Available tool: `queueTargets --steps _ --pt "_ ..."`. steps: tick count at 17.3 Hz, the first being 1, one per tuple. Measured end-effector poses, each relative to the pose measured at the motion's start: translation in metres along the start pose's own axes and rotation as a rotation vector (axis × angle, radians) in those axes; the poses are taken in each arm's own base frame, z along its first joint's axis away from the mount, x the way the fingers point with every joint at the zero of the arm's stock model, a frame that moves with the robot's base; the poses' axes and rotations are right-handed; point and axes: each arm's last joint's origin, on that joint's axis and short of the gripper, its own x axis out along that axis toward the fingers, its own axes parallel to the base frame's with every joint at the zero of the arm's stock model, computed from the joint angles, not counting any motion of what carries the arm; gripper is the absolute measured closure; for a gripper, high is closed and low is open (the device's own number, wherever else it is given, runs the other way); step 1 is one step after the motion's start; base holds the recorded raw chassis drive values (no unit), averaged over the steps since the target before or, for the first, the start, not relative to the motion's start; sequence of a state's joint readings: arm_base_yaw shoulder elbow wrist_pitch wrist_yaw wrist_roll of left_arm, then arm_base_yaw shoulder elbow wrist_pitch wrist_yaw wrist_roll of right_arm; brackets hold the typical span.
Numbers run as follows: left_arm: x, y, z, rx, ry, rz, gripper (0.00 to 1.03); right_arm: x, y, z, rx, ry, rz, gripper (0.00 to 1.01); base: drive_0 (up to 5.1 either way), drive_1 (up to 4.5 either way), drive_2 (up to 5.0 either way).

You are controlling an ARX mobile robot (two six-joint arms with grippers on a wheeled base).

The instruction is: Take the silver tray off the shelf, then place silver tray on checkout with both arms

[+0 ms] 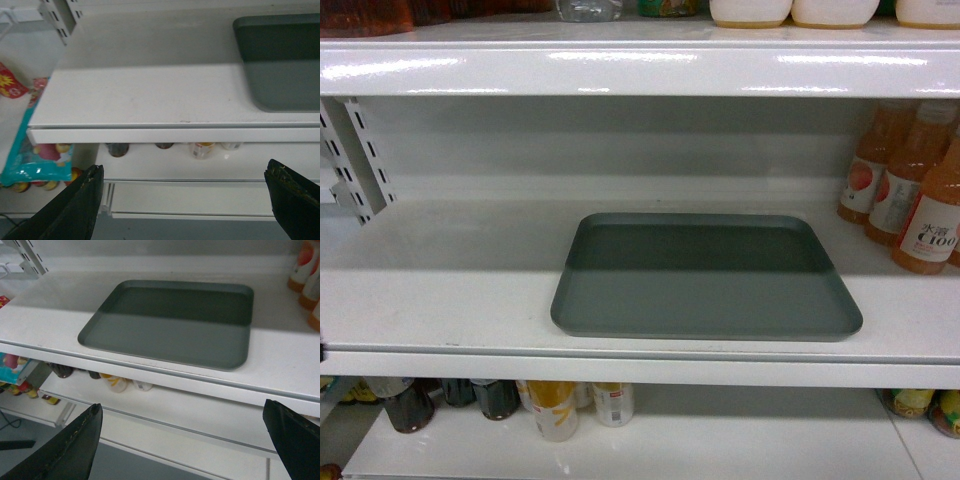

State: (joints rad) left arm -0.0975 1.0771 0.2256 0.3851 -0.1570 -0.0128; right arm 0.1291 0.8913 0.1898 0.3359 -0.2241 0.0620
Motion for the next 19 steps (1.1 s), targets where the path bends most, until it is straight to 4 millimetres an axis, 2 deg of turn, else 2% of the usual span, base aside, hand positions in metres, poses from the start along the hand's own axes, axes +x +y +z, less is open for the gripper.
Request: queueTargets --steps 3,7,10,12,14,15,16,17,18,19 --pt "0.059 -0.019 0.007 -0.020 0.076 -0.071 0.05 0.052 -0.008 0.002 0.061 0.050 0.008 0.03 0.0 0.00 0.0" --pt "0.084 -0.031 0.001 -0.024 0.145 -0.110 0.05 0.075 -0.013 0.001 0.085 0.069 0.001 0.03 0.0 0.00 0.0" --pt "0.126 -0.049 -0.005 -0.042 0.220 -0.133 0.05 0.115 -0.028 -0.009 0.133 0.118 -0.039 0.03 0.0 0.00 0.0" --pt "0.156 -0.062 -0.001 -0.051 0.232 -0.144 0.05 0.142 -0.040 -0.012 0.168 0.134 -0.075 0.03 0.0 0.00 0.0" --pt "0.178 -0.073 0.001 -0.052 0.241 -0.157 0.05 0.170 -0.050 -0.011 0.194 0.144 -0.099 0.03 0.0 0.00 0.0" --pt "0.184 -0.075 0.001 -0.053 0.246 -0.158 0.05 0.177 -0.051 -0.011 0.198 0.149 -0.106 0.03 0.0 0.00 0.0" --pt "0.209 -0.086 0.002 -0.072 0.274 -0.158 0.05 0.213 -0.062 -0.012 0.211 0.172 -0.163 0.03 0.0 0.00 0.0" --pt "0.227 -0.092 0.013 -0.091 0.258 -0.151 0.05 0.240 -0.071 -0.011 0.211 0.186 -0.208 0.03 0.0 0.00 0.0" --pt "0.244 -0.093 0.017 -0.094 0.269 -0.130 0.05 0.263 -0.084 -0.004 0.203 0.195 -0.248 0.03 0.0 0.00 0.0" --pt "0.255 -0.095 0.011 -0.088 0.299 -0.122 0.05 0.281 -0.101 0.000 0.184 0.204 -0.299 0.03 0.0 0.00 0.0"
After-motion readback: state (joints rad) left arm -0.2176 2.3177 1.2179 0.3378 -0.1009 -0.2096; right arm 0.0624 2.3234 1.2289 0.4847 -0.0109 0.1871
